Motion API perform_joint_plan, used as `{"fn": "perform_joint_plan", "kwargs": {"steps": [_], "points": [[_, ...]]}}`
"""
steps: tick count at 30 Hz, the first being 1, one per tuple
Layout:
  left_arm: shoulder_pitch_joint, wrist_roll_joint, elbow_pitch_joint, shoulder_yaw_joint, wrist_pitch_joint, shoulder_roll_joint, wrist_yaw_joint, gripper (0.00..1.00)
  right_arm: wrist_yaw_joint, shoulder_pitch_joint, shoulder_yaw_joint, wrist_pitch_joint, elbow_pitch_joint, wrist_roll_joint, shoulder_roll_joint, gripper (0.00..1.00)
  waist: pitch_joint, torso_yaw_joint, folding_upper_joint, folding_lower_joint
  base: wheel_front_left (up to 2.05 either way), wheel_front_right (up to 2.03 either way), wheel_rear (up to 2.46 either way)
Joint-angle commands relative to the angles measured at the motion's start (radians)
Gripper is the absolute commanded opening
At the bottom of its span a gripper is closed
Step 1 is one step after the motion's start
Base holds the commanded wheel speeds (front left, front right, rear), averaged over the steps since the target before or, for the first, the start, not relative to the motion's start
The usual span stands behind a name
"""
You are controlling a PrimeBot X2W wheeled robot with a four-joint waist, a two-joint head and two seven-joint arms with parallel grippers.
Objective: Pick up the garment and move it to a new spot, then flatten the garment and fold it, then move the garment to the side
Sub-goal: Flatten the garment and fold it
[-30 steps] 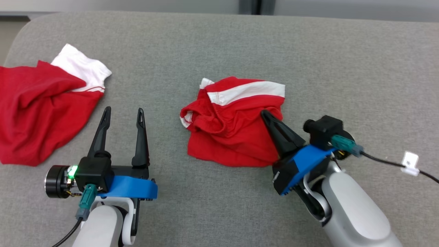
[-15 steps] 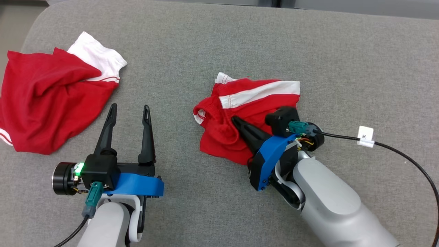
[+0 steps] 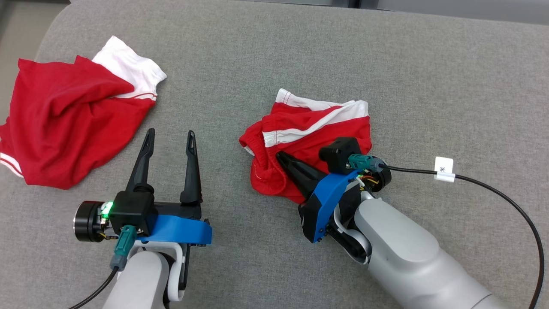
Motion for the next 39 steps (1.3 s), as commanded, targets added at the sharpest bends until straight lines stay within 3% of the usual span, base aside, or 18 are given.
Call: {"fn": "perform_joint_plan", "kwargs": {"steps": [1,7,9,15,20,31,39], "points": [[-0.018,0.004,0.003,0.002,-0.004,-0.005,-0.008,1.00,0.000,-0.016,0.009,-0.015,0.014,0.010,0.001,0.00,0.000,-0.001,-0.0001,-0.0001,0.00,0.00,0.00],[-0.020,0.008,0.009,-0.001,-0.005,-0.013,-0.018,1.00,0.000,-0.011,0.067,-0.076,0.042,0.027,0.001,0.00,-0.004,-0.007,-0.0001,-0.0001,0.00,0.00,0.00],[-0.015,0.009,0.010,0.003,-0.005,-0.014,-0.019,1.00,0.000,-0.002,0.091,-0.106,0.028,0.031,0.002,1.00,-0.008,-0.012,-0.0001,-0.0001,0.00,0.00,0.00],[0.008,0.009,0.010,0.020,-0.005,-0.004,-0.018,1.00,0.000,0.034,0.130,-0.159,-0.002,-0.010,0.000,1.00,-0.027,-0.044,-0.0001,-0.0001,0.00,0.00,0.00],[0.021,0.015,0.008,0.025,-0.005,0.001,-0.015,1.00,0.000,0.061,0.064,-0.171,-0.052,-0.042,0.000,1.00,-0.045,-0.072,-0.0001,-0.0001,0.00,0.00,0.00],[0.066,0.011,0.015,0.050,-0.005,0.033,-0.002,1.00,0.000,0.328,-0.408,-0.170,-0.432,-0.212,-0.065,1.00,-0.112,-0.150,-0.0001,-0.0001,0.00,0.00,0.00],[0.113,-0.006,0.026,0.062,0.001,0.060,0.000,1.00,0.000,0.533,-0.681,-0.157,-0.572,-0.281,-0.075,1.00,-0.175,-0.189,-0.0001,-0.0001,0.00,0.00,0.00]]}}
